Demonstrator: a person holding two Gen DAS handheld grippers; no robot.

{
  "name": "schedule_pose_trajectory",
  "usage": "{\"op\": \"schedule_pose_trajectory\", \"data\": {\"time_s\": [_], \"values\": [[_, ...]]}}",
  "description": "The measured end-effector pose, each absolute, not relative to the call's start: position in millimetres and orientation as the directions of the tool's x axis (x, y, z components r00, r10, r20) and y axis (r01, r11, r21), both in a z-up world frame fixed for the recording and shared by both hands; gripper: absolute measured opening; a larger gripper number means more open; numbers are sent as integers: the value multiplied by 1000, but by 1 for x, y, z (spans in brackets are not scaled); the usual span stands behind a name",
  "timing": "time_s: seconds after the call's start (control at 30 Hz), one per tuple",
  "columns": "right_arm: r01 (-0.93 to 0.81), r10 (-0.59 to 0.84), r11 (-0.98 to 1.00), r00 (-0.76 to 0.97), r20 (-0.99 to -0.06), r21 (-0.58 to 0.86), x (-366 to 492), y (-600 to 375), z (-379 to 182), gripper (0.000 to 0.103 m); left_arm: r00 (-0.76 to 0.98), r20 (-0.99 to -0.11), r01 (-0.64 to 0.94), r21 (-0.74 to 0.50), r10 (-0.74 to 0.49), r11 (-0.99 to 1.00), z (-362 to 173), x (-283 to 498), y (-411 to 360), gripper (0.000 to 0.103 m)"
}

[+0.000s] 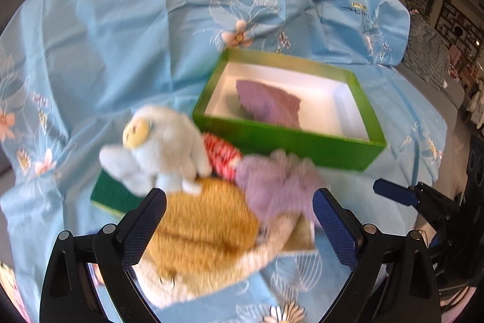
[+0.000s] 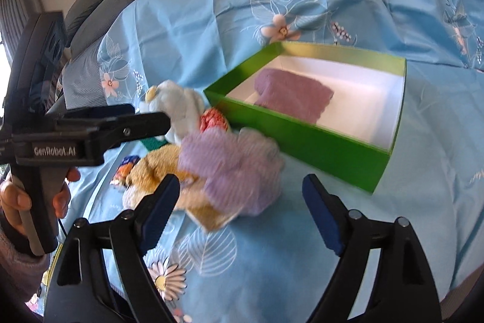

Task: Organize soft objects
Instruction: 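Move the right tool back to the lilac mesh bath puff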

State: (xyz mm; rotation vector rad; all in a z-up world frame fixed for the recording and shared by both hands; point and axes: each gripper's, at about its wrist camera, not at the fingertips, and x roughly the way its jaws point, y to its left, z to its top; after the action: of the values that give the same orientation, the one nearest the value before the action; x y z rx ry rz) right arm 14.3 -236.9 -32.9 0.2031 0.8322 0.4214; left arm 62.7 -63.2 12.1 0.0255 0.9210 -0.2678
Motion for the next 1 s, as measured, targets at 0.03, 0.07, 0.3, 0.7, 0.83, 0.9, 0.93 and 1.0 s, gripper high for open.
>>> {"op": "schedule_pose_trajectory", "data": {"time_s": [0.03, 0.07, 0.3, 0.7, 0.83, 0.9, 0.93, 1.0], "values": [[-278, 432, 902, 602, -671, 331, 10, -236, -34, 83, 576, -788, 231, -96, -216, 968, 10, 59, -61, 97], [-276, 427, 904, 606, -671, 327, 7, -235, -35, 83, 585, -784, 217, -97, -209, 971, 7, 54, -59, 98], [-256, 430, 903, 585, -688, 346, 0, -228, -53, 85, 571, -790, 182, -142, -222, 973, -11, 44, -53, 98], [-246, 455, 889, 570, -685, 385, 24, -224, -72, 85, 573, -783, 237, -125, -243, 963, -12, 69, -82, 98], [-248, 462, 885, 564, -684, 393, 32, -225, -76, 85, 572, -785, 253, -109, -239, 961, -14, 79, -91, 98], [-250, 467, 883, 562, -683, 398, 35, -225, -78, 85, 563, -787, 260, -119, -250, 958, -17, 83, -94, 98], [-250, 467, 882, 561, -683, 399, 36, -224, -79, 85, 559, -789, 264, -125, -257, 956, -18, 85, -95, 98], [-248, 466, 883, 560, -685, 398, 39, -224, -81, 85, 555, -787, 272, -132, -268, 953, -19, 89, -96, 97]]}}
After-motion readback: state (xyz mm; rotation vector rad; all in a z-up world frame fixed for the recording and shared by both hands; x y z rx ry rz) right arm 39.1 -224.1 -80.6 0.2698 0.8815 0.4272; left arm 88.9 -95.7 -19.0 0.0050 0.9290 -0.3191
